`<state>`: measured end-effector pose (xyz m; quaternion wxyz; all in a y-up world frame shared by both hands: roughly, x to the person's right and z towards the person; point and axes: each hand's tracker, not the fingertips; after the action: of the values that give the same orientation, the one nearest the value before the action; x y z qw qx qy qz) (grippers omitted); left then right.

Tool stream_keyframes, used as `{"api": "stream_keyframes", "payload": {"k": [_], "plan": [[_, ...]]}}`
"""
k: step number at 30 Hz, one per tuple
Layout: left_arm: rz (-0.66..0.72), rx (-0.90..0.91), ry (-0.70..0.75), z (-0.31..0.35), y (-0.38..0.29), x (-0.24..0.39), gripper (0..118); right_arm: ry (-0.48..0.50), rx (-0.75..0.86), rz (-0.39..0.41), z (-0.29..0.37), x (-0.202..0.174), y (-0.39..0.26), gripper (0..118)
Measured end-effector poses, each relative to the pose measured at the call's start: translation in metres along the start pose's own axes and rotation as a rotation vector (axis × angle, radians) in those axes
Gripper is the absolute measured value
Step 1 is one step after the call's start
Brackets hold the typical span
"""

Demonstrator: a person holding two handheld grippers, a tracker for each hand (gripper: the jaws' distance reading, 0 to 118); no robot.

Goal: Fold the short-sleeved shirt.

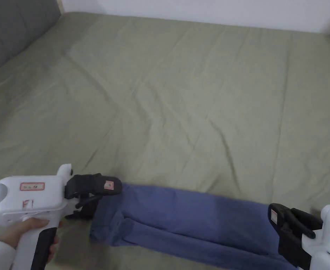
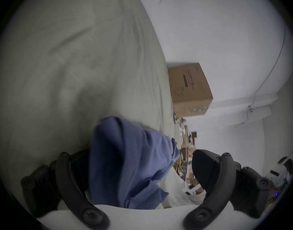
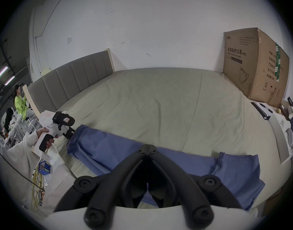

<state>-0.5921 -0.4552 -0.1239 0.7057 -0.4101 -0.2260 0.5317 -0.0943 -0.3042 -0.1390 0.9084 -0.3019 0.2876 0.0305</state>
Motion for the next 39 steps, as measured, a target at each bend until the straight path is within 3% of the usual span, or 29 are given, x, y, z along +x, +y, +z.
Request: {"api": "stream_keyframes", "payload": {"k": [2,3,4,5,6,7,9,10,14,20,24,28,32,39], "plan": [[-0.034,-0.049,-0.013,-0.005,0.005,0.01,112,0.006,-0.001,0.011,0.0,-0.002,0.001,0],[-0.039,-0.07,0.0,-0.009,0.006,0.012,104,0.007,-0.003,0.013,-0.001,-0.002,0.001,0],[-0.047,-0.084,0.004,-0.011,0.007,0.013,84,0.008,-0.006,0.01,-0.002,-0.002,0.002,0],[-0.024,-0.086,0.025,-0.01,0.013,0.008,51,0.012,-0.007,0.002,-0.002,-0.001,0.002,0],[-0.005,-0.122,0.075,-0.013,0.014,0.005,10,0.014,-0.005,-0.004,-0.001,-0.002,0.004,0],[-0.013,-0.162,0.165,-0.022,0.011,0.001,10,0.012,-0.004,-0.014,-0.001,-0.001,0.005,0],[0.006,-0.217,0.12,-0.025,-0.003,0.008,10,0.016,-0.001,-0.035,0.0,0.003,0.006,0],[-0.023,-0.159,0.091,-0.022,-0.005,0.016,10,0.013,0.004,-0.042,0.003,0.005,0.007,0],[-0.052,-0.101,0.197,-0.008,0.0,0.036,10,0.007,0.043,-0.048,0.018,0.018,0.006,0],[-0.177,-0.024,0.35,-0.01,-0.019,0.13,10,-0.029,0.081,-0.12,0.037,0.048,0.001,0],[-0.122,0.027,0.423,-0.022,-0.034,0.179,10,-0.057,0.103,-0.173,0.051,0.073,-0.009,0],[-0.147,0.033,0.415,-0.076,-0.072,0.227,10,-0.066,0.137,-0.25,0.065,0.103,-0.022,0],[-0.16,-0.071,0.369,-0.153,-0.082,0.232,10,-0.093,0.154,-0.319,0.075,0.131,-0.029,0],[-0.19,-0.239,0.431,-0.277,-0.092,0.227,10,-0.133,0.195,-0.392,0.091,0.161,-0.038,0]]}}
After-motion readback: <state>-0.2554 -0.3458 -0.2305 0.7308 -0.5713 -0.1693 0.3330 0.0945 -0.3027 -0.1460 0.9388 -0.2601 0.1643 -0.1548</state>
